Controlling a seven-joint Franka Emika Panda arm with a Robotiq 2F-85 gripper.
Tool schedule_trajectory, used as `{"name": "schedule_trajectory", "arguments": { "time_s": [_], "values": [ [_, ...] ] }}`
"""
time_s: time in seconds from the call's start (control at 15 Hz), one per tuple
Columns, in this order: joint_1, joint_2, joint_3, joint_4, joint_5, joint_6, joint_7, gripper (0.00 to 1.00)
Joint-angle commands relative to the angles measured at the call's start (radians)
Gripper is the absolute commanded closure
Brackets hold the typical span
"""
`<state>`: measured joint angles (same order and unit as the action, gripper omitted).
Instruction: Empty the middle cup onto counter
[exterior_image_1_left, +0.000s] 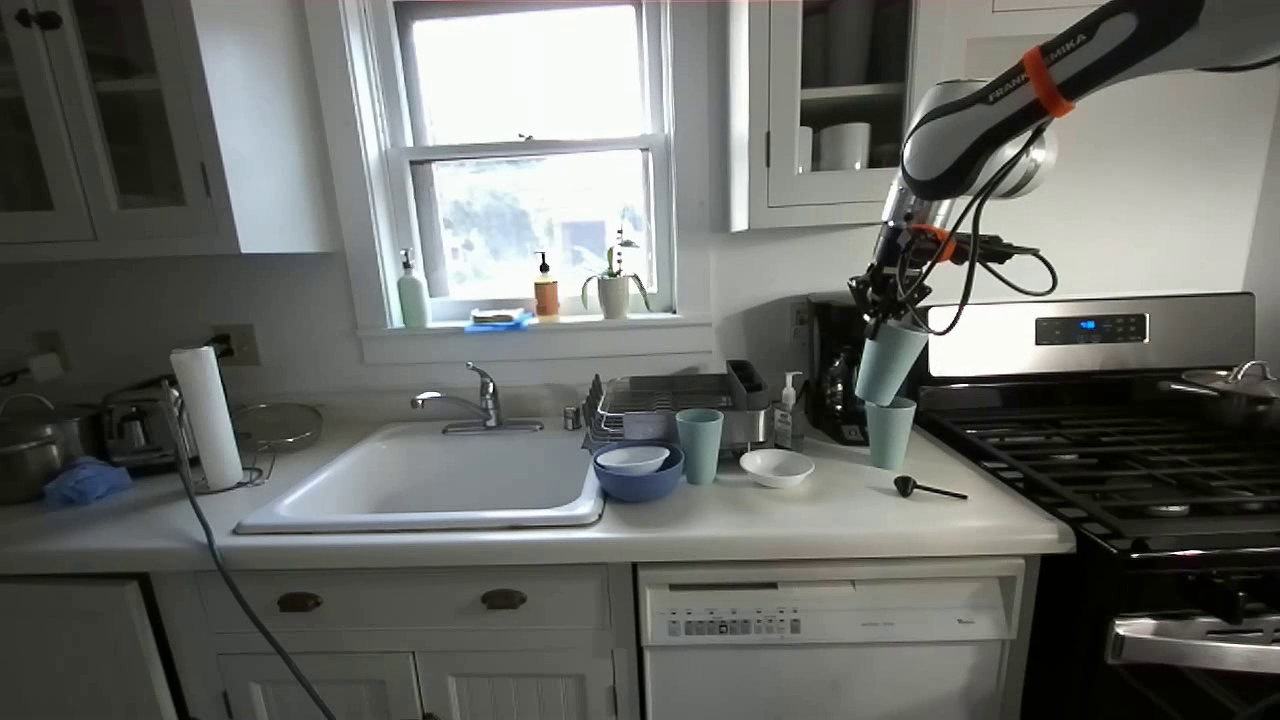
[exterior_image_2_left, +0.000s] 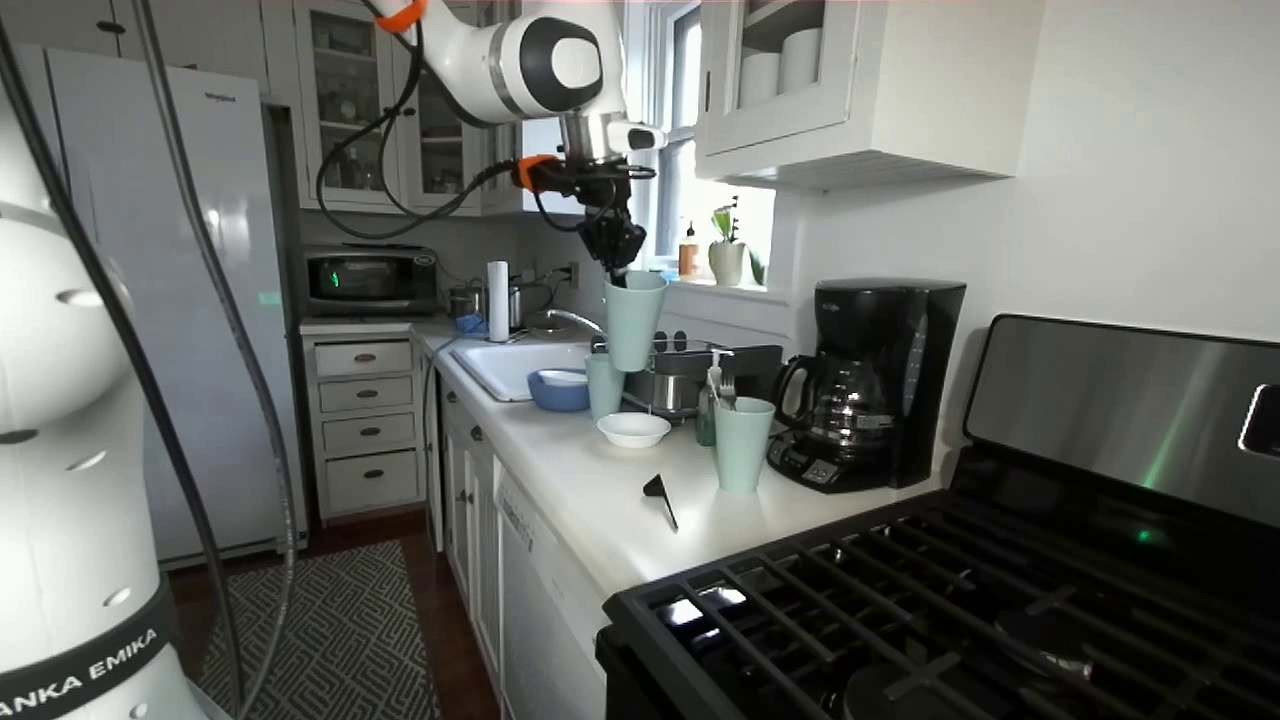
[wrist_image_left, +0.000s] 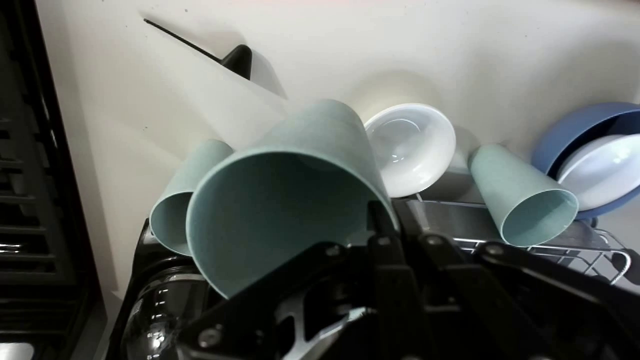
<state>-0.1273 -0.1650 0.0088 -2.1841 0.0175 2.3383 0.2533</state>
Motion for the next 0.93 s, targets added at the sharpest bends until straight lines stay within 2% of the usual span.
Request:
{"name": "schedule_trajectory", "arguments": {
  "time_s": [0.0,0.53,0.87],
  "values": [
    [0.021,0.094,-0.017,0.100,-0.022,-0.053,-0.032,0.98],
    [0.055,0.357,-0.033,0.335,-0.129,-0.106,0.016,0.99],
    [0.079,0.484,-0.057,0.453,-0.117,-0.114,0.018,0.99]
  ]
}}
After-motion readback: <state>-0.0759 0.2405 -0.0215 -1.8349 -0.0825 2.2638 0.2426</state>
